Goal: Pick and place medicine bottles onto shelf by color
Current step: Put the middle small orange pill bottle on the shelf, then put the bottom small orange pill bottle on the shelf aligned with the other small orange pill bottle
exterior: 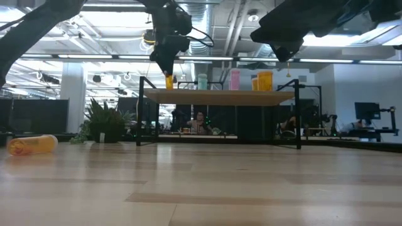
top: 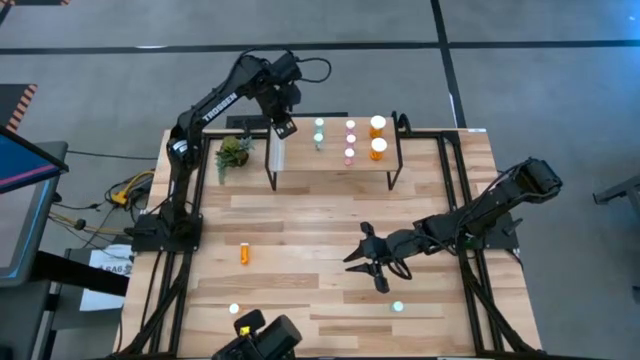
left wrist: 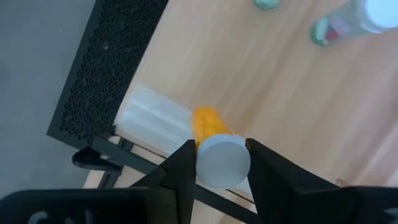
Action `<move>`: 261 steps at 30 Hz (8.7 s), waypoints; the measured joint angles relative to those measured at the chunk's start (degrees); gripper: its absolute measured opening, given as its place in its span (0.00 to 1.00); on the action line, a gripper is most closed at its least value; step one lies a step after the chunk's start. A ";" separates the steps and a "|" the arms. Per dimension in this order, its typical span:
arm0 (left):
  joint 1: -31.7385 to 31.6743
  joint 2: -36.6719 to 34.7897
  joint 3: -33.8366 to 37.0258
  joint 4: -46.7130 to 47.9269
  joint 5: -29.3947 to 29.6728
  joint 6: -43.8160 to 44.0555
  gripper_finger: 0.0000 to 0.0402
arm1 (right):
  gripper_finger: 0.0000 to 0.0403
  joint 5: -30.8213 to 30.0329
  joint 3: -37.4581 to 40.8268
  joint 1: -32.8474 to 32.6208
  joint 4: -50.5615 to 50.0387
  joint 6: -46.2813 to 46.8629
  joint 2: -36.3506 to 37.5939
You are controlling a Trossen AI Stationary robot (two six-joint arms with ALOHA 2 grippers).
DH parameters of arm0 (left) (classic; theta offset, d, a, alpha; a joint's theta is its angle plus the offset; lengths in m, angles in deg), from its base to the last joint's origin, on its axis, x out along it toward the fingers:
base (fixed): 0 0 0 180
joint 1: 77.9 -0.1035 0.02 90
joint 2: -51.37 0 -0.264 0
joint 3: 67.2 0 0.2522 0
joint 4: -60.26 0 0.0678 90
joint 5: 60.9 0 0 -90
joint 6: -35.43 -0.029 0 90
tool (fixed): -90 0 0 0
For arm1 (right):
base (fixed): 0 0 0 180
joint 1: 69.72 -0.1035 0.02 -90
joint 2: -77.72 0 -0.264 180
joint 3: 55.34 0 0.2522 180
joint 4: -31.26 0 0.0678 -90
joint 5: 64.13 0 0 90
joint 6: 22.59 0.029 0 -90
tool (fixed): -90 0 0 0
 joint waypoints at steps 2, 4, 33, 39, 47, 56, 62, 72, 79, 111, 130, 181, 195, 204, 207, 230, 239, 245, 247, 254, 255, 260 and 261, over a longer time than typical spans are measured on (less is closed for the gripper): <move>-0.45 0.00 0.00 -0.25 0.01 0.02 0.27 | 0.33 0.00 0.00 -0.01 -0.10 -0.02 0.00; -0.81 0.00 0.00 -1.49 0.01 0.00 0.27 | 0.33 -0.02 0.00 0.01 -0.10 -0.04 0.00; -0.70 0.37 1.97 -3.17 -1.44 -1.05 0.27 | 0.33 -0.04 0.00 -0.01 -0.04 -0.04 0.00; -0.70 0.37 1.97 -3.15 -1.41 -0.87 0.27 | 0.33 -0.04 0.00 -0.01 -0.04 -0.04 0.00; -0.70 0.37 1.95 -3.08 -1.50 -0.41 0.27 | 0.33 -0.04 0.00 -0.01 -0.01 -0.02 0.00; -0.70 0.37 1.95 -3.26 -1.54 -0.42 0.27 | 0.33 -0.04 0.00 0.00 0.03 -0.02 0.00; -0.70 0.37 1.95 -3.23 -1.87 -0.33 0.27 | 0.33 -0.04 0.00 -0.01 0.14 0.00 0.00; -0.70 0.37 1.92 -2.82 -2.42 0.68 0.27 | 0.33 -0.05 0.00 -0.01 0.18 0.00 0.00; -0.70 0.35 1.98 -1.91 -3.17 1.28 0.27 | 0.33 -0.04 0.00 -0.01 0.18 0.31 0.00; -2.14 0.39 7.32 -6.13 -3.17 0.48 0.41 | 0.33 -0.07 0.00 0.12 0.21 0.48 0.00; -2.12 0.39 7.20 -6.34 -3.22 -0.42 0.53 | 0.33 -0.07 0.00 0.12 0.67 0.48 0.00; 49.73 -53.23 60.27 -29.24 13.60 38.94 0.59 | 0.33 -0.07 0.00 0.10 0.03 0.00 0.00; 61.65 -48.54 83.81 -36.65 2.91 62.27 0.59 | 0.33 -0.52 0.00 3.29 0.88 0.75 0.00; 66.80 -47.56 84.13 -45.02 2.69 57.72 0.59 | 0.33 -0.52 0.00 3.91 0.77 0.94 0.00; 68.50 -47.56 84.13 -46.54 2.57 56.68 0.59 | 0.33 -0.53 0.00 3.97 0.77 0.81 0.00; 82.10 -47.60 84.11 -47.10 -3.42 68.34 0.59 | 0.33 -4.76 0.00 11.41 0.90 -0.37 -0.01; 90.38 -46.71 84.06 -49.91 7.69 75.63 0.59 | 0.33 -4.76 0.00 14.11 0.90 -0.15 0.00; 91.08 -42.27 84.04 -52.51 6.28 76.96 0.59 | 0.33 -4.74 0.00 13.94 1.02 -0.13 -0.02; 91.08 -40.58 83.82 -52.37 5.38 76.59 0.57 | 0.33 -4.72 0.00 13.85 1.10 -0.11 -0.02; 91.08 -36.80 83.73 -52.96 3.04 75.89 0.52 | 0.33 -4.63 0.00 13.04 1.34 0.09 0.00; 91.08 -36.57 83.73 -53.67 3.02 75.85 0.52 | 0.33 -4.61 0.00 12.92 1.34 0.07 -0.02; 91.08 -36.41 83.69 -53.80 3.73 75.70 0.49 | 0.33 -4.59 0.00 12.60 1.31 0.07 -0.02; 91.08 -36.41 83.69 -53.80 4.25 75.46 0.49 | 0.33 -4.59 0.00 12.60 1.35 0.07 -0.02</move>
